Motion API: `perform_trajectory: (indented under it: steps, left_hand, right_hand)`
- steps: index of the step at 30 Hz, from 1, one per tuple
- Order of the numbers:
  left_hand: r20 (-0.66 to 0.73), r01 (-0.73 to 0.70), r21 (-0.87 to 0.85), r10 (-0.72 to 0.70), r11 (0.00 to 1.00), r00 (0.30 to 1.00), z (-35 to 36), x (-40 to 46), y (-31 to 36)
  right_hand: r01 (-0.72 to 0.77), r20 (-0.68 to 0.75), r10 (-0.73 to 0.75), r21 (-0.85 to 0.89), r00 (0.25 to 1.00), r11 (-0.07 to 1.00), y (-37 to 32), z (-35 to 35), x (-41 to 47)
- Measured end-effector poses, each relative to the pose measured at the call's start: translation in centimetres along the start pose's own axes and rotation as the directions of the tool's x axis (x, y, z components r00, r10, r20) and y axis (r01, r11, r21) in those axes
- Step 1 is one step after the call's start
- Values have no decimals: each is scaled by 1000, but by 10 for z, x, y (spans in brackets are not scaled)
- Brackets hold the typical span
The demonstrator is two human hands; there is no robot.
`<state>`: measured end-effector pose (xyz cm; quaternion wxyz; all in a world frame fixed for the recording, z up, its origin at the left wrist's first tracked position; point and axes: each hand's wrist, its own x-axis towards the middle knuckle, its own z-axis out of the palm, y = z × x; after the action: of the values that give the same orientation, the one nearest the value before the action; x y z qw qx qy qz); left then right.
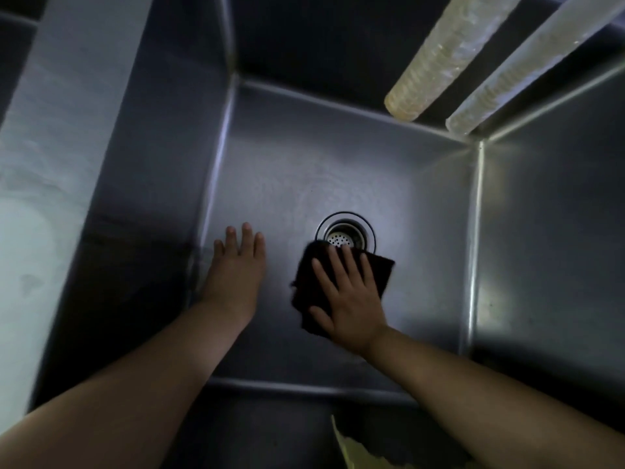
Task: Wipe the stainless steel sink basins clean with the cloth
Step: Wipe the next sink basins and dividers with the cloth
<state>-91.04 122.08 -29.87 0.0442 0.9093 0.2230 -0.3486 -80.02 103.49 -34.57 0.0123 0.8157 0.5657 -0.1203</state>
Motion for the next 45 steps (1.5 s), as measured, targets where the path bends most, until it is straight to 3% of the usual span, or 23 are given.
perform_trajectory:
  steps: [5, 12, 16, 25, 30, 34, 37, 40, 45]
  left_hand:
    - [-26, 2, -56, -3, 998, 1000, 4, -1, -4]
    - [-15, -12, -66, 11, 998, 1000, 0, -4, -5]
    - [-21, -8, -85, 6, 996, 1000, -1, -3, -6]
    - [35, -6, -134, 11, 991, 999, -6, -6, -7]
    - [32, -3, -118, 7, 993, 999, -8, -7, -6]
    - [50, 4, -105, 1, 994, 999, -8, -6, -5]
    - [66, 7, -89, -1, 996, 998, -8, -6, -5]
    - [67, 11, -89, -5, 996, 998, -9, -6, -5]
    - [58, 14, -121, -7, 993, 998, -9, -6, -6]
  right_hand:
    - [43, 20, -44, 41, 999, 998, -33, -1, 48]
    - [189, 19, -189, 20, 982, 982, -23, 8, 3]
    - [219, 1, -219, 36, 976, 975, -21, 3, 24]
    - [-85, -65, 88, 45, 994, 995, 43, -22, 114]
    - [-251, -16, 251, 5, 968, 968, 93, -28, 81]
    - [-300, -18, 300, -2, 954, 954, 90, -19, 21]
    - [-259, 18, 259, -19, 966, 966, 65, -6, -22]
    - [-118, 47, 119, -22, 992, 993, 27, 6, -45]
    - [139, 45, -140, 40, 989, 990, -7, 3, -5]
